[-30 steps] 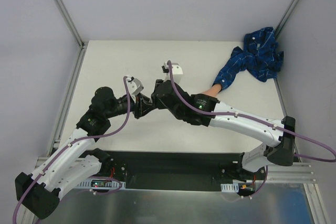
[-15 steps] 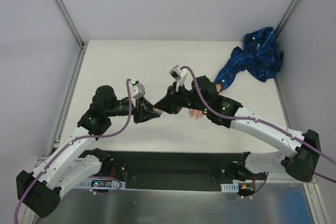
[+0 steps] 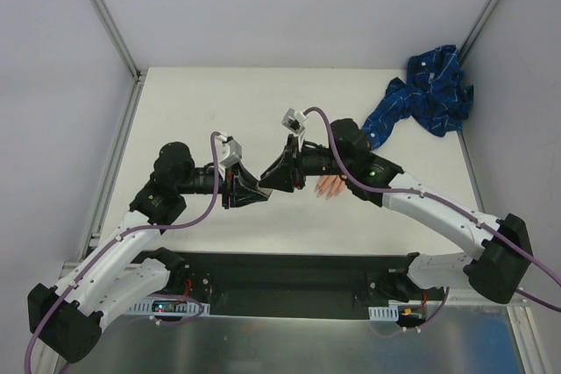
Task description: Paint the nails
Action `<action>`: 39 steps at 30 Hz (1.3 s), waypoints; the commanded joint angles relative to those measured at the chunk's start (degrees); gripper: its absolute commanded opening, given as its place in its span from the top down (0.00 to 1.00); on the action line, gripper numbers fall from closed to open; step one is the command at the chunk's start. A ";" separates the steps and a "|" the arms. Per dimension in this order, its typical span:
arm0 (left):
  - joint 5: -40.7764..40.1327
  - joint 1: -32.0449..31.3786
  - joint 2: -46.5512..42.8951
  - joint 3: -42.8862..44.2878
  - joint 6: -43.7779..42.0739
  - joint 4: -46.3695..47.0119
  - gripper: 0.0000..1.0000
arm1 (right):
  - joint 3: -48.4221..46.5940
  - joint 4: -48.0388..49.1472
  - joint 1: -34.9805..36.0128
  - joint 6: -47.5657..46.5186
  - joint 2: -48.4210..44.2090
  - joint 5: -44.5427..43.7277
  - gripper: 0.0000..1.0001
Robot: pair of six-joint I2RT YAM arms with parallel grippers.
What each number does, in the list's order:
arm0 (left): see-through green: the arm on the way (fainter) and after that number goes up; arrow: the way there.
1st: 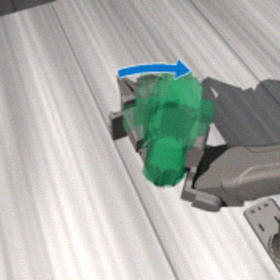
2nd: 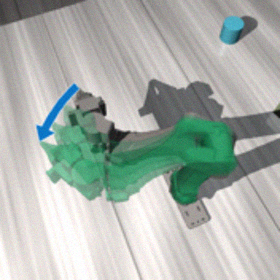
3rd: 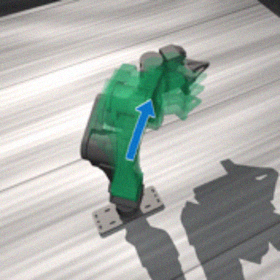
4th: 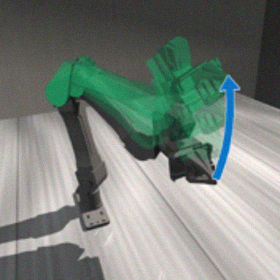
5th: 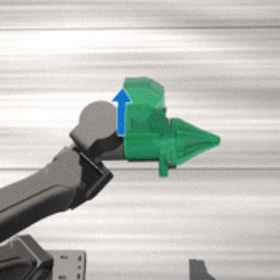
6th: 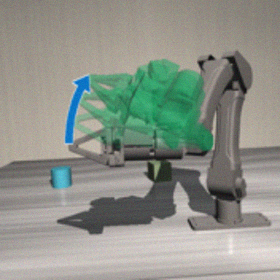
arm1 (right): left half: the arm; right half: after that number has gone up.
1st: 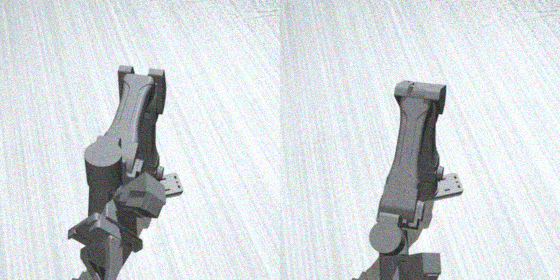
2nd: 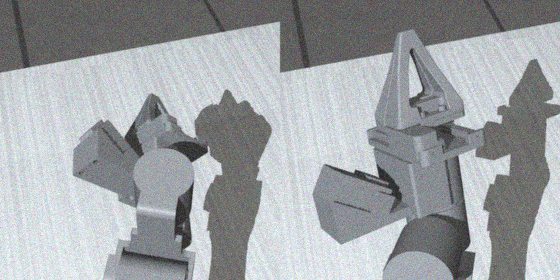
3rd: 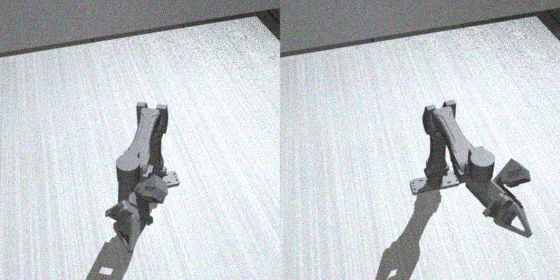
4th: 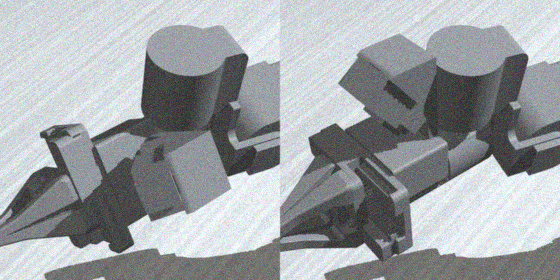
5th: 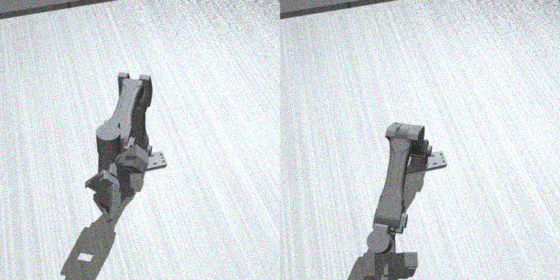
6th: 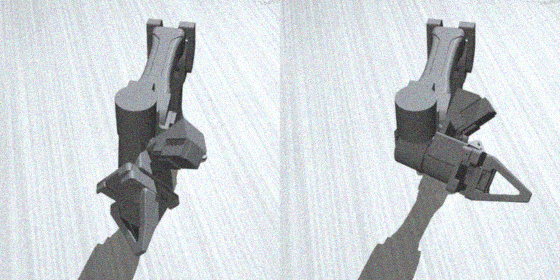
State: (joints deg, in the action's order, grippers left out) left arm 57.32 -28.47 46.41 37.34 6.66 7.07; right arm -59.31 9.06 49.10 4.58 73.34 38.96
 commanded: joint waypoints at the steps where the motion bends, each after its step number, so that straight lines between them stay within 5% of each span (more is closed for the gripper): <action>1: 2.37 -1.33 -0.71 1.94 -3.58 4.18 1.00 | -3.53 -10.80 2.92 2.80 -4.52 -22.15 0.56; 7: -0.19 -1.33 -0.71 2.21 -4.28 2.77 1.00 | -13.53 -27.22 12.85 7.62 -3.83 -47.00 0.40; 12: -1.77 -1.33 -0.62 2.21 -4.37 2.42 1.00 | -20.39 -37.62 17.95 15.71 0.31 -63.79 0.37; 22: -4.50 -1.41 -0.88 2.21 -4.37 2.16 1.00 | -29.89 -41.31 21.82 20.20 9.18 -71.48 0.57; 29: -4.24 -1.50 -1.24 2.12 -4.46 1.98 1.00 | -25.36 -38.44 21.91 19.86 8.67 -71.13 0.77; 33: -1.61 -1.50 -1.06 2.38 -4.55 2.07 1.00 | -18.41 -31.75 21.21 13.54 4.63 -67.99 0.98; 35: 1.37 -1.59 -0.80 2.56 -4.63 2.07 1.00 | -15.07 -23.28 18.67 2.24 2.09 -59.76 0.99; 37: 2.44 -1.76 -0.27 2.82 -4.55 2.25 1.00 | -6.03 -13.42 14.99 -13.54 -0.03 -28.80 1.00; 39: 2.80 -1.85 -0.18 2.74 -4.72 2.25 1.00 | -0.03 2.07 9.65 -12.68 -3.20 -11.02 1.00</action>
State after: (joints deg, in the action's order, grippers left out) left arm 55.05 -29.69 46.68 37.36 3.22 5.26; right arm -68.12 -7.66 66.13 8.60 74.11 -9.17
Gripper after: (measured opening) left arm 0.242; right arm 0.206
